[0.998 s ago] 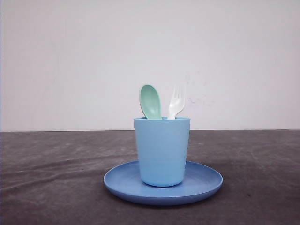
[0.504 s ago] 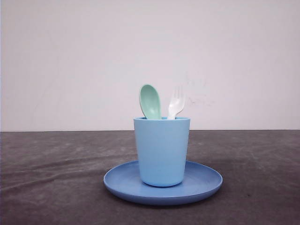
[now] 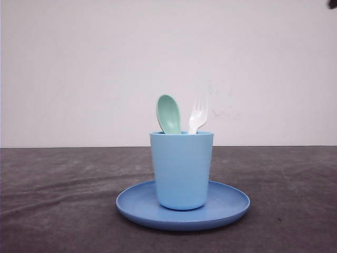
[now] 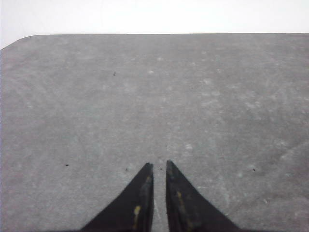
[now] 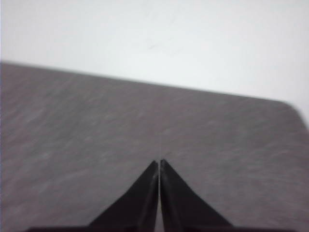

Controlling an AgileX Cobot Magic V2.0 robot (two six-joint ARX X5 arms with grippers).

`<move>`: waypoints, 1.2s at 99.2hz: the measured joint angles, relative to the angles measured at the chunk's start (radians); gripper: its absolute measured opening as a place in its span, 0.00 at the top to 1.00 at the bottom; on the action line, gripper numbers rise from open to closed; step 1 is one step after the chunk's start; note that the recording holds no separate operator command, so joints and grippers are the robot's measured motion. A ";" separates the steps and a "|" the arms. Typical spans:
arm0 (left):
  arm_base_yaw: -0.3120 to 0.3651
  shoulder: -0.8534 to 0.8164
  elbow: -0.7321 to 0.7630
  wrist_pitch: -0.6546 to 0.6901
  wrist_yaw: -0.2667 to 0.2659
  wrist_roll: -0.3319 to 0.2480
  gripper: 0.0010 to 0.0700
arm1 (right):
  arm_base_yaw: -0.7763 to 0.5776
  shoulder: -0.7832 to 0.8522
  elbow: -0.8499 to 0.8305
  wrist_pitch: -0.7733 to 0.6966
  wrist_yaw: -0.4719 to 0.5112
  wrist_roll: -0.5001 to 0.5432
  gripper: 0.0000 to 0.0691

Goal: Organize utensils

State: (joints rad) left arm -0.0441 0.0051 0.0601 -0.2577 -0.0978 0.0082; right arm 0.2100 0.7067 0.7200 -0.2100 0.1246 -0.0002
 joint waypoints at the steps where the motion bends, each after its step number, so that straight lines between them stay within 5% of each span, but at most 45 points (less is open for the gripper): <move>1: 0.000 0.000 0.000 0.000 0.000 0.000 0.98 | -0.008 -0.006 -0.008 0.008 0.000 -0.001 0.99; 26: 0.000 0.000 0.000 0.000 0.000 0.000 0.98 | -0.127 -0.209 -0.296 0.163 -0.073 -0.003 0.99; 61: 0.000 0.000 0.000 0.000 0.000 0.000 0.98 | -0.193 -0.565 -0.641 0.167 -0.141 -0.003 0.99; 119: 0.000 0.000 0.000 0.000 0.000 0.000 0.98 | -0.225 -0.703 -0.705 0.034 -0.151 0.005 0.99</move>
State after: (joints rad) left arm -0.0441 0.0051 0.0601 -0.2577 -0.0978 0.0078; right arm -0.0151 0.0036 0.0154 -0.1757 -0.0261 0.0044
